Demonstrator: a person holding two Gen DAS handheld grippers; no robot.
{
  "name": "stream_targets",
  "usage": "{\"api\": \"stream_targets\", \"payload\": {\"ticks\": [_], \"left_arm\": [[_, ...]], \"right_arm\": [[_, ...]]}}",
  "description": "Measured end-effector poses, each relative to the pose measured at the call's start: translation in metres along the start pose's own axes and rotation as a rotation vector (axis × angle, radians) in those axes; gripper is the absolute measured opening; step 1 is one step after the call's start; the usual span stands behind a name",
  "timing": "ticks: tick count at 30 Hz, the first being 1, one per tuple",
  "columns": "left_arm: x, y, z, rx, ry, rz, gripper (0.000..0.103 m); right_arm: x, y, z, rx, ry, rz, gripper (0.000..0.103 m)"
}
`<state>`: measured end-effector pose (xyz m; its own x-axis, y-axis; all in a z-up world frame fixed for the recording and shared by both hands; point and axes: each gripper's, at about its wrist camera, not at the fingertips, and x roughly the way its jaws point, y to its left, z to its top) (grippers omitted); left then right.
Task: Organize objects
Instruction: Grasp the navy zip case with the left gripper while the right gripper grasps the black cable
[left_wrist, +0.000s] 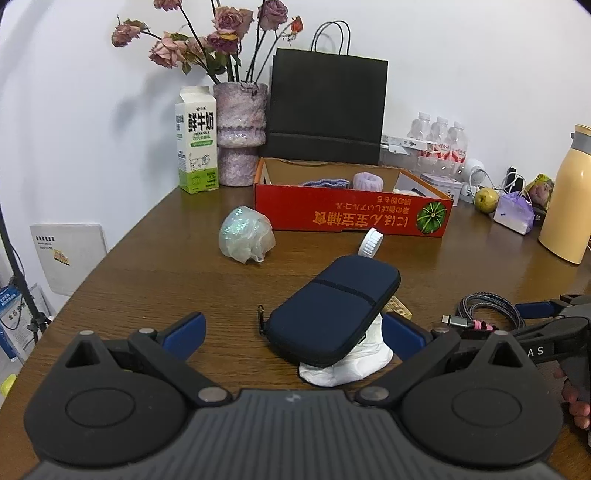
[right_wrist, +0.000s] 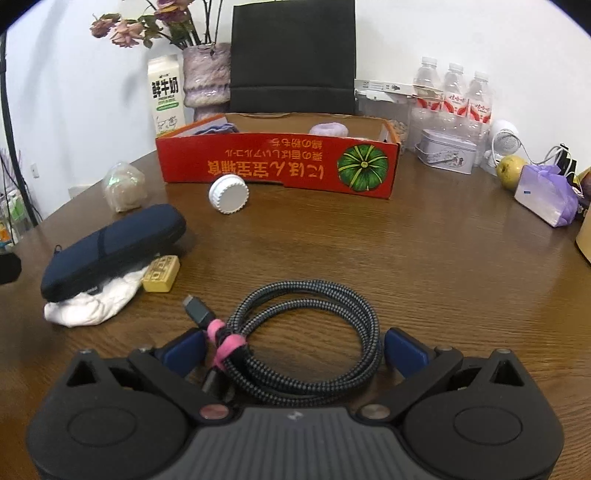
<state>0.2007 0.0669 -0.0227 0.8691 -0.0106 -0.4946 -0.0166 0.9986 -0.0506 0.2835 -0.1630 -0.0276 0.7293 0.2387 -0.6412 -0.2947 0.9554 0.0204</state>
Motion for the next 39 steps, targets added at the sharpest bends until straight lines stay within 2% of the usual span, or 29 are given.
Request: {"api": "stream_targets", "payload": {"ticks": [2, 4, 9, 14, 17, 23, 27, 32, 37, 39], "left_arm": [[0.003, -0.001, 0.000, 0.000, 0.005, -0.013, 0.103], [0.006, -0.001, 0.000, -0.002, 0.010, -0.030, 0.103], [0.010, -0.001, 0.001, 0.002, 0.015, -0.037, 0.103], [0.017, 0.000, 0.005, 0.016, 0.028, -0.039, 0.103], [0.024, -0.002, 0.009, 0.037, 0.053, -0.057, 0.103], [0.042, -0.009, 0.019, 0.119, 0.069, -0.082, 0.103], [0.063, -0.012, 0.022, 0.139, 0.118, -0.120, 0.103], [0.085, -0.017, 0.032, 0.200, 0.149, -0.208, 0.103], [0.113, -0.011, 0.019, 0.158, 0.234, -0.215, 0.103], [0.113, -0.009, 0.019, 0.145, 0.227, -0.219, 0.103]], "right_arm": [[0.000, 0.000, -0.001, 0.000, 0.000, 0.002, 0.103], [-0.003, 0.000, -0.001, -0.002, -0.019, 0.009, 0.092], [-0.010, -0.003, -0.001, 0.022, -0.056, 0.005, 0.090], [-0.032, 0.001, -0.005, 0.005, -0.188, -0.049, 0.090], [-0.036, 0.003, -0.004, -0.014, -0.219, -0.062, 0.090], [-0.037, 0.002, -0.003, -0.010, -0.221, -0.070, 0.090], [-0.036, 0.002, -0.003, -0.001, -0.227, -0.085, 0.090], [-0.033, 0.002, -0.002, 0.006, -0.216, -0.093, 0.090], [-0.032, 0.001, -0.002, 0.009, -0.213, -0.091, 0.090], [-0.031, 0.001, -0.002, 0.006, -0.211, -0.088, 0.090]]}}
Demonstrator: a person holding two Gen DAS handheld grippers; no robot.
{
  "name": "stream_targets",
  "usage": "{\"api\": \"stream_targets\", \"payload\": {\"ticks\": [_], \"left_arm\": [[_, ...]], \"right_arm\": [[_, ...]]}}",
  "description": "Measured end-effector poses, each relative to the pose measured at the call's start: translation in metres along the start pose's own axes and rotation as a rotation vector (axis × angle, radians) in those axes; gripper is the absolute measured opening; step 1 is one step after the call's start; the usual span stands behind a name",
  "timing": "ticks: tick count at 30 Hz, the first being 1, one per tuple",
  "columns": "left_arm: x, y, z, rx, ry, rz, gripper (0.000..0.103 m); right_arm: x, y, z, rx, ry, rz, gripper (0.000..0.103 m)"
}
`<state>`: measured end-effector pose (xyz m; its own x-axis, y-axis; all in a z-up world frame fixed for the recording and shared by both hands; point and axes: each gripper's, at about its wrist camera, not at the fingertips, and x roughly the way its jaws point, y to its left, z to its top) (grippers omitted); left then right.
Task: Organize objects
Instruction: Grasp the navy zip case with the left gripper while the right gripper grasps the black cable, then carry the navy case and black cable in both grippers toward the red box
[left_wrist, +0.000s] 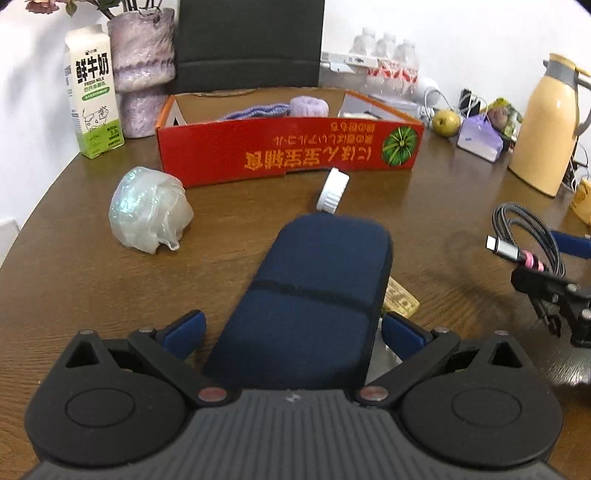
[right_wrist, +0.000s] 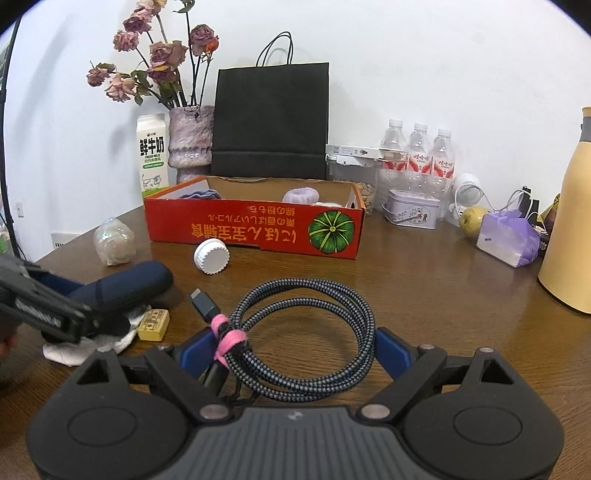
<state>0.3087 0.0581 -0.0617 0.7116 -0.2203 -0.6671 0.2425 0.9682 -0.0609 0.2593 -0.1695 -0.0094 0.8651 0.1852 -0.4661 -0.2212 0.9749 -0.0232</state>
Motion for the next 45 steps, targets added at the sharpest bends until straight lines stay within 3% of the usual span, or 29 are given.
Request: {"api": "stream_targets", "payload": {"ticks": [8, 12, 15, 23, 35, 45], "left_arm": [[0.000, 0.010, 0.003, -0.067, -0.028, -0.049, 0.103], [-0.006, 0.011, 0.002, -0.089, -0.053, -0.080, 0.080], [-0.009, 0.009, -0.001, -0.079, -0.065, -0.077, 0.072], [-0.021, 0.000, -0.007, -0.080, -0.106, -0.003, 0.068], [-0.055, -0.013, -0.018, -0.152, -0.239, 0.143, 0.066], [-0.064, -0.039, -0.023, -0.190, -0.259, 0.198, 0.066]], "right_arm": [[0.000, 0.001, 0.000, -0.003, -0.001, 0.011, 0.090], [-0.001, 0.001, 0.000, -0.003, -0.007, 0.013, 0.090], [-0.001, 0.001, -0.001, -0.002, -0.009, 0.013, 0.090], [-0.003, 0.000, 0.000, -0.002, -0.017, 0.014, 0.090], [-0.004, 0.001, 0.000, -0.007, -0.030, 0.014, 0.090], [-0.010, 0.000, 0.000, -0.013, -0.063, 0.008, 0.090]]}}
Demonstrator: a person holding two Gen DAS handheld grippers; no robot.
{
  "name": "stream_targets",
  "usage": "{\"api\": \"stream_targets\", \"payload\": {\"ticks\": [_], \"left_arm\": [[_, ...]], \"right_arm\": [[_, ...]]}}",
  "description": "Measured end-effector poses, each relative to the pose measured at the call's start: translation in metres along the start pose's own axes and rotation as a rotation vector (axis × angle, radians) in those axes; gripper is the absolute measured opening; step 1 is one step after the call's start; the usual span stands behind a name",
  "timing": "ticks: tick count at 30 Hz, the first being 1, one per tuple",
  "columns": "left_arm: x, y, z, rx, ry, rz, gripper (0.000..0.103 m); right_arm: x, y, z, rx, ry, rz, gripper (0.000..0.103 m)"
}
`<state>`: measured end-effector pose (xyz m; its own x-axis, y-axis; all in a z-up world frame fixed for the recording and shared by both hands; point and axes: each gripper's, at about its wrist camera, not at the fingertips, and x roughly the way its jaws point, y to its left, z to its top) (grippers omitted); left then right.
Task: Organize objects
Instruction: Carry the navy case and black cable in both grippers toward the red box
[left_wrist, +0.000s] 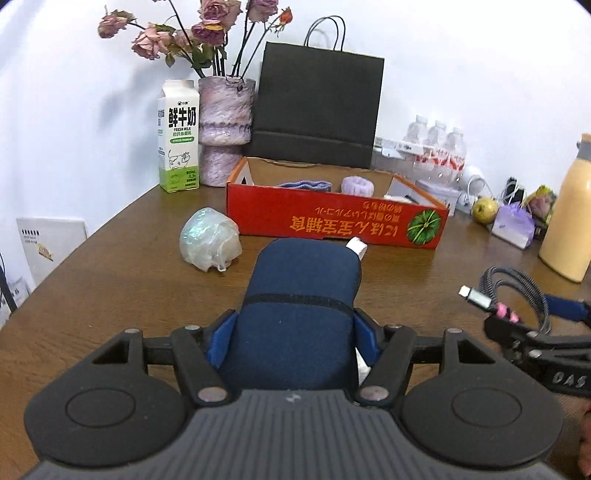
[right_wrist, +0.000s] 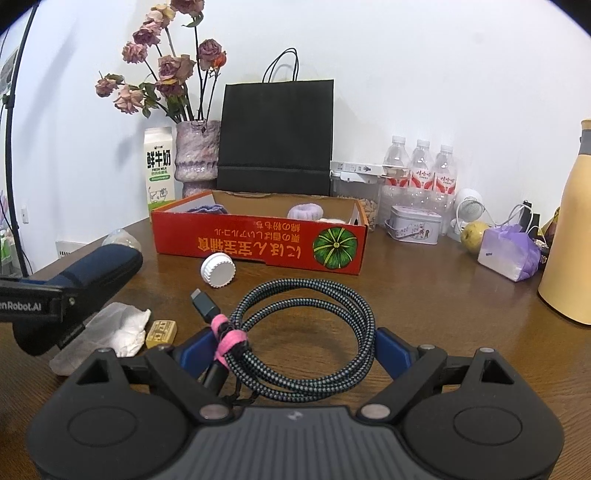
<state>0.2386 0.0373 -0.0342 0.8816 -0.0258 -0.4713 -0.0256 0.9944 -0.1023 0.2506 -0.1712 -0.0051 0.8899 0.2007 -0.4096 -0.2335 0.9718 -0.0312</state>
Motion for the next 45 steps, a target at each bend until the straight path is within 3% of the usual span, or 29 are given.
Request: {"api": "stream_targets", "payload": {"ticks": [4, 23, 45], "left_arm": [[-0.009, -0.009, 0.002, -0.001, -0.029, 0.005, 0.066], [-0.017, -0.025, 0.013, -0.022, -0.022, 0.016, 0.066], [0.004, -0.030, 0.056, -0.028, -0.058, 0.011, 0.066]], "right_arm": [[-0.003, 0.000, 0.000, -0.006, -0.018, 0.000, 0.090], [-0.017, -0.002, 0.009, -0.017, -0.107, 0.028, 0.090], [0.009, -0.001, 0.062, -0.029, -0.143, 0.023, 0.090]]}}
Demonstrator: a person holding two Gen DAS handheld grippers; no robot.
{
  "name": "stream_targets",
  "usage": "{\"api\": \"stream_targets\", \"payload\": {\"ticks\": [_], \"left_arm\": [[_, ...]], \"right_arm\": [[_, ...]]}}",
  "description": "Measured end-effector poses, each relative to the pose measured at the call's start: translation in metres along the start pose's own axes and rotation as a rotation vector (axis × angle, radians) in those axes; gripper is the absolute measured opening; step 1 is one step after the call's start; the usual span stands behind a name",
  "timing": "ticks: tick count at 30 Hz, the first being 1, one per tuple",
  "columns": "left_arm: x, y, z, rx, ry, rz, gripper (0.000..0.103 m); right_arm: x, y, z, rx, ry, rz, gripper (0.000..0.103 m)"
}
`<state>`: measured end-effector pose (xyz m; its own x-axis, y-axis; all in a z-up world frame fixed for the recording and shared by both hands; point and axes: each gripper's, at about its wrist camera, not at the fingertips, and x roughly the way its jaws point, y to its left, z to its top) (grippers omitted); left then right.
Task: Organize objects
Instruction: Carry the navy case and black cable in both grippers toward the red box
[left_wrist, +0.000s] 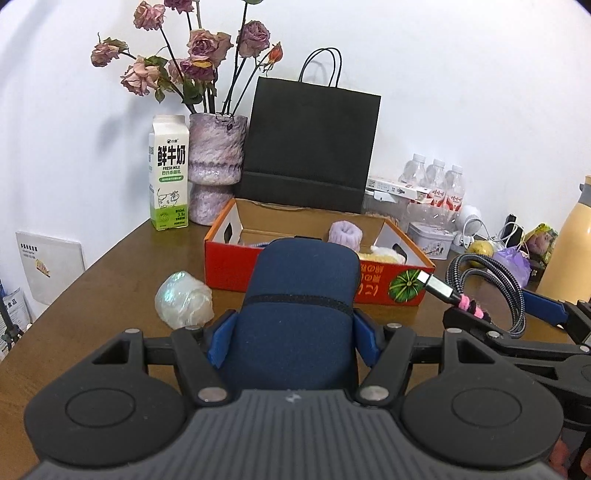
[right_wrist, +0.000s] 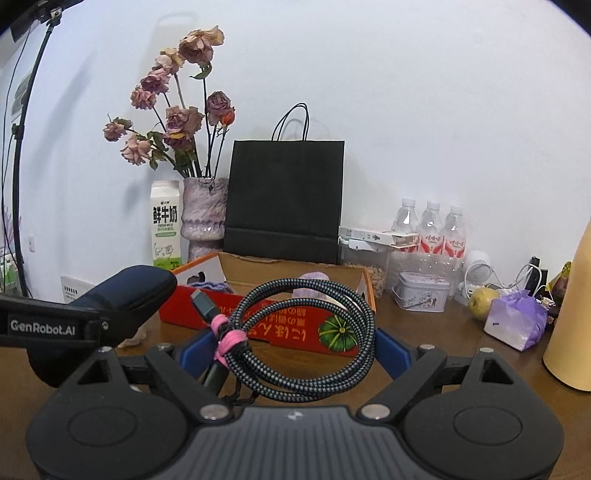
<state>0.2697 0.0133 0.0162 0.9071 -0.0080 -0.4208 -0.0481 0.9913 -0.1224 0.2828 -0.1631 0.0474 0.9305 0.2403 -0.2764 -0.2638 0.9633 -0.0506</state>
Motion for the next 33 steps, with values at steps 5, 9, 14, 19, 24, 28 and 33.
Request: {"api": "stream_targets", "payload": {"ticks": [5, 9, 14, 19, 24, 28, 33], "left_arm": [[0.006, -0.002, 0.004, 0.000, -0.002, -0.001, 0.066], [0.021, -0.004, 0.017, -0.002, -0.001, 0.001, 0.065], [0.038, -0.001, 0.027, -0.012, 0.005, -0.002, 0.065], [0.051, 0.001, 0.035, -0.016, 0.003, 0.001, 0.065], [0.064, 0.003, 0.044, -0.023, -0.001, 0.006, 0.065], [0.076, 0.003, 0.051, -0.025, -0.006, 0.006, 0.065], [0.093, 0.000, 0.061, -0.027, -0.010, 0.002, 0.065]], "right_arm": [[0.015, 0.001, 0.011, -0.003, -0.006, 0.003, 0.090], [0.027, 0.003, 0.016, -0.003, -0.003, 0.005, 0.090], [0.043, 0.001, 0.021, 0.003, 0.000, 0.007, 0.090], [0.057, -0.001, 0.027, 0.014, -0.005, 0.009, 0.090], [0.073, -0.002, 0.032, 0.028, -0.005, 0.014, 0.090], [0.086, -0.004, 0.035, 0.035, -0.006, 0.016, 0.090], [0.106, -0.004, 0.040, 0.037, -0.010, 0.017, 0.090]]}}
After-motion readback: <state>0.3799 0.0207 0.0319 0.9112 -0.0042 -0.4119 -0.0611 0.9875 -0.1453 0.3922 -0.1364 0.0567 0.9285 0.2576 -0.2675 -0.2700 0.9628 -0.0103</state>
